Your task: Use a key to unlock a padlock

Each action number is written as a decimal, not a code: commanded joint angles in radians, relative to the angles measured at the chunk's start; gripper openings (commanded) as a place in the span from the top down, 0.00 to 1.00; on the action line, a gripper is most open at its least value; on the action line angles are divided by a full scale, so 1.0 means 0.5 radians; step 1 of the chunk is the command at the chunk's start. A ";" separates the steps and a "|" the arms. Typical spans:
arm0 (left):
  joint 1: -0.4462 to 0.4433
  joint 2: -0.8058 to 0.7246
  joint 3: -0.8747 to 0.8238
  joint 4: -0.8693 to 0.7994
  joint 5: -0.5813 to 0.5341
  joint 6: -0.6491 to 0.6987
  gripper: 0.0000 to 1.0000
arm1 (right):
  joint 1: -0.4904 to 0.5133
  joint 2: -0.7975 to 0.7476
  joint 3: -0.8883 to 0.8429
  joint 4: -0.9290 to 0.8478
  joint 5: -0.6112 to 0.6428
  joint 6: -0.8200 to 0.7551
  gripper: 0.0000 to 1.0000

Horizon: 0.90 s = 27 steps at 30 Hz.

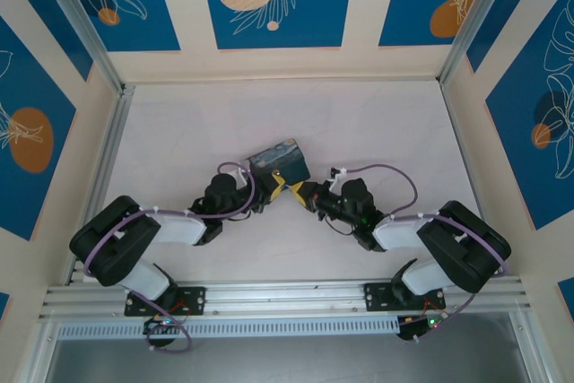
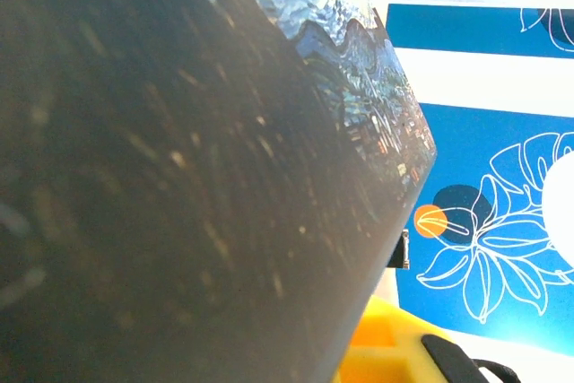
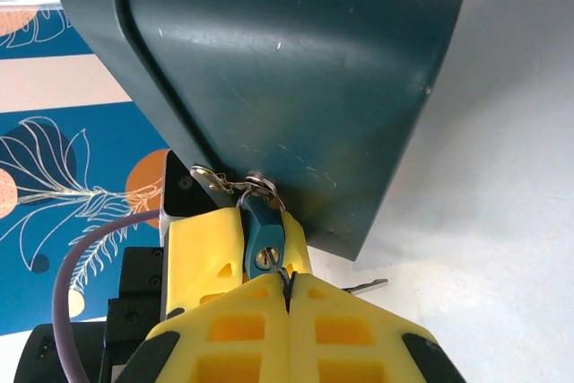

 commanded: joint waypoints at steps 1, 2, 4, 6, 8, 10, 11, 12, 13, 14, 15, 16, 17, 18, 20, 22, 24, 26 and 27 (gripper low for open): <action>-0.007 -0.082 0.026 0.157 0.051 -0.061 1.00 | -0.042 0.070 0.039 0.159 -0.046 -0.089 1.00; -0.008 -0.094 0.026 0.149 0.051 -0.061 1.00 | -0.056 0.098 0.042 0.191 -0.071 -0.101 1.00; -0.007 -0.119 0.029 0.136 0.048 -0.061 1.00 | -0.060 0.147 0.060 0.243 -0.109 -0.100 1.00; -0.011 -0.136 0.034 0.123 0.044 -0.058 1.00 | -0.053 0.209 0.085 0.327 -0.159 -0.090 1.00; -0.011 -0.148 0.037 0.111 0.042 -0.057 1.00 | -0.035 0.259 0.108 0.395 -0.183 -0.071 1.00; -0.010 -0.157 0.040 0.099 0.039 -0.049 1.00 | -0.010 0.294 0.129 0.434 -0.189 -0.054 1.00; -0.009 -0.162 0.043 0.089 0.033 -0.047 1.00 | 0.007 0.307 0.141 0.449 -0.191 -0.044 1.00; -0.011 -0.164 0.043 0.086 0.030 -0.041 1.00 | 0.029 0.316 0.150 0.459 -0.180 -0.026 1.00; -0.010 -0.166 0.046 0.079 0.028 -0.038 1.00 | 0.043 0.322 0.152 0.472 -0.168 -0.008 1.00; -0.009 -0.170 0.049 0.069 0.029 -0.030 1.00 | 0.060 0.326 0.150 0.486 -0.155 0.014 1.00; -0.009 -0.175 0.052 0.057 0.031 -0.020 1.00 | 0.072 0.331 0.151 0.495 -0.143 0.038 1.00; -0.010 -0.178 0.055 0.043 0.029 -0.013 1.00 | 0.083 0.332 0.150 0.504 -0.129 0.062 1.00; -0.011 -0.187 0.054 0.026 0.029 0.001 1.00 | 0.089 0.335 0.150 0.521 -0.120 0.090 1.00; -0.011 -0.196 0.054 0.002 0.025 0.016 1.00 | 0.093 0.338 0.145 0.540 -0.116 0.118 1.00; -0.011 -0.213 0.055 -0.034 0.017 0.039 1.00 | 0.094 0.342 0.144 0.554 -0.101 0.160 1.00; -0.012 -0.225 0.058 -0.054 0.023 0.059 1.00 | 0.093 0.344 0.150 0.551 -0.098 0.180 1.00; -0.013 -0.224 0.061 -0.060 0.039 0.068 1.00 | 0.084 0.358 0.168 0.530 -0.091 0.181 1.00; -0.016 -0.228 0.071 -0.098 0.061 0.084 1.00 | 0.071 0.385 0.191 0.530 -0.094 0.181 1.00; -0.017 -0.231 0.081 -0.128 0.078 0.093 1.00 | 0.063 0.402 0.209 0.529 -0.094 0.178 1.00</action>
